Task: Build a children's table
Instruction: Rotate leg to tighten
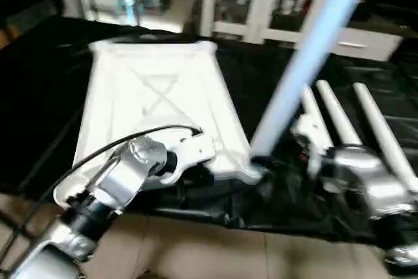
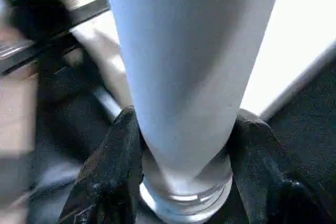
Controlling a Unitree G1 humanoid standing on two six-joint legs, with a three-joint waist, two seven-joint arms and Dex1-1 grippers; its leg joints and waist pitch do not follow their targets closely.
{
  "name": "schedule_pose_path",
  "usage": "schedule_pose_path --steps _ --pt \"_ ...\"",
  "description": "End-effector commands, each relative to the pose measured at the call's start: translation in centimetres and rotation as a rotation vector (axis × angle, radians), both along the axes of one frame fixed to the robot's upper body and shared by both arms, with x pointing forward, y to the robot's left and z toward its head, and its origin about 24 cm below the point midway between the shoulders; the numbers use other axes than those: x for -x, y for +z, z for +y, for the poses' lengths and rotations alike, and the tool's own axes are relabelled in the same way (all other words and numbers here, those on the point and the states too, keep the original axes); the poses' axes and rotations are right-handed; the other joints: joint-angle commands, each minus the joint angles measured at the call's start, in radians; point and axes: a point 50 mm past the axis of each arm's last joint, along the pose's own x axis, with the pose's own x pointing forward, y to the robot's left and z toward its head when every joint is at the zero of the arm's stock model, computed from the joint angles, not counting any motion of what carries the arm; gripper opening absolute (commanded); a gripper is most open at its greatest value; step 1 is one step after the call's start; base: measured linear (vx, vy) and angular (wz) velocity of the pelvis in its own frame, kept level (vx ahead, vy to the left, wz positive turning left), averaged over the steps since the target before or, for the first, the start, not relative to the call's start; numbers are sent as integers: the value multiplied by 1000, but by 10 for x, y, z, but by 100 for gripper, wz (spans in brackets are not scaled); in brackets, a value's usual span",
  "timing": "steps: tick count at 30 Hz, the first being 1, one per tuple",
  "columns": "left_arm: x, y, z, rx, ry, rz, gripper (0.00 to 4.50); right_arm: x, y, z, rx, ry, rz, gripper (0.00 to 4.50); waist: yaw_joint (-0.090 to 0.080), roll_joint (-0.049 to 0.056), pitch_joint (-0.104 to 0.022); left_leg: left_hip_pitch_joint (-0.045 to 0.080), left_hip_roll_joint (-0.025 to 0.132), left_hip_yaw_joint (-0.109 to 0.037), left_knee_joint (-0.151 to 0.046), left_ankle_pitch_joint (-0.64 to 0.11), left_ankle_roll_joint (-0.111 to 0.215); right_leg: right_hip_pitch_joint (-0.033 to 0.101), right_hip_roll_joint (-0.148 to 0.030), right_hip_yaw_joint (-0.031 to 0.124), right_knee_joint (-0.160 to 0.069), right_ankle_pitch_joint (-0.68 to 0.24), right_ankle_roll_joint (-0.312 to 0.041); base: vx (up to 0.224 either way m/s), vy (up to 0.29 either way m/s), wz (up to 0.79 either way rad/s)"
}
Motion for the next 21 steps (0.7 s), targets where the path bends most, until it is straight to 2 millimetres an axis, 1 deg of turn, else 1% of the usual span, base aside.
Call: schedule_pose_path --steps 1,2,3,4,5,6,7,8,9,10,11,12,13,14,15,16,17,18,19,21 --pt "-11 18 -23 111 44 -44 0 -4 -40 -8 147 -284 116 196 -6 3 -51 2 22 -10 -85 -264 -22 45 -69 45 -106 -345 -165 0 0 0" --pt "-18 19 -26 117 100 -49 0 -10 -45 -2 168 -377 115 196 -15 1 -49 5 20 -13 -86 -300 -34 40 -71 42 -115 -434 -135 -50 7 -9" --pt "-21 19 -28 119 128 -52 0 -12 -47 1 181 -422 114 195 -23 1 -52 8 16 -19 -85 -314 -44 39 -73 39 -122 -490 -109 0 0 0" --pt "-26 20 -31 116 170 -69 0 -15 -49 7 198 -463 107 195 -31 3 -55 4 19 -23 -87 -310 -44 42 -76 37 -124 -484 -102 0 0 0" --pt "-28 21 -32 115 185 -76 0 -16 -49 9 203 -475 104 195 -31 3 -55 4 19 -23 -87 -310 -44 42 -76 37 -124 -484 -102 0 0 0" --pt "-38 26 -39 110 260 -124 0 -24 -52 23 238 -588 86 195 -32 1 -57 4 20 -22 -88 -285 -30 41 -74 37 -124 -428 -106 0 0 0" --pt "-38 26 -39 110 262 -125 0 -24 -52 24 239 -591 85 195 -36 4 -56 7 18 -22 -89 -285 -34 38 -71 35 -126 -416 -112 0 0 0" --pt "-46 32 -47 126 323 -160 0 -30 -53 38 267 -696 65 195 -37 3 -59 6 20 -23 -89 -284 -35 41 -72 34 -122 -408 -113 0 0 0" --pt "-48 34 -50 134 335 -167 0 -32 -52 44 265 -723 60 195 -42 3 -58 4 19 -21 -89 -286 -36 37 -72 35 -123 -406 -115 0 0 0" --pt "-48 36 -53 143 334 -170 0 -33 -53 52 247 -719 72 194 -44 4 -62 4 18 -23 -88 -283 -42 37 -72 35 -122 -391 -115 0 0 0" --pt "-50 39 -56 155 342 -179 0 -34 -53 58 246 -734 71 194 -42 -2 -66 1 19 -20 -87 -258 -32 40 -72 38 -115 -328 -123 0 0 0" --pt "-50 39 -57 157 342 -181 0 -34 -53 60 245 -734 68 194 -41 -1 -66 -2 19 -19 -87 -242 -27 40 -71 39 -110 -294 -130 0 0 0" --pt "-51 43 -61 171 341 -197 0 -35 -51 72 235 -737 59 194 -40 0 -67 -5 19 -16 -86 -216 -16 41 -69 40 -104 -239 -143 0 0 0" --pt "-52 45 -63 177 336 -209 0 -37 -49 77 223 -741 53 194 -41 2 -69 -5 19 -15 -85 -207 -13 40 -70 41 -101 -218 -150 0 0 0" --pt "-52 45 -63 179 333 -214 0 -37 -48 78 220 -742 50 194 -38 0 -74 -7 18 -13 -82 -166 -7 44 -68 42 -92 -153 -162 0 0 0" --pt "-51 45 -63 182 326 -211 0 -38 -47 81 203 -737 46 194 -37 0 -76 -10 17 -12 -81 -138 -1 46 -67 43 -88 -109 -169 0 0 0" --pt "-51 44 -63 182 323 -211 0 -39 -45 82 188 -736 39 194 -36 1 -76 -10 17 -9 -79 -100 18 46 -65 43 -81 -36 -184 0 0 0" --pt "-51 44 -63 179 318 -212 0 -40 -42 83 169 -725 28 194 -33 1 -76 -10 17 -6 -78 -79 34 47 -64 43 -77 6 -198 0 0 0" --pt "-50 43 -62 174 311 -209 0 -41 -40 85 146 -706 17 194 -30 2 -78 -9 18 -5 -77 -61 48 49 -65 44 -75 33 -209 0 0 0" --pt "-50 41 -62 170 311 -206 0 -43 -35 86 107 -704 -5 194 -28 2 -77 -9 19 -3 -76 -51 57 49 -66 44 -74 49 -220 0 0 0"
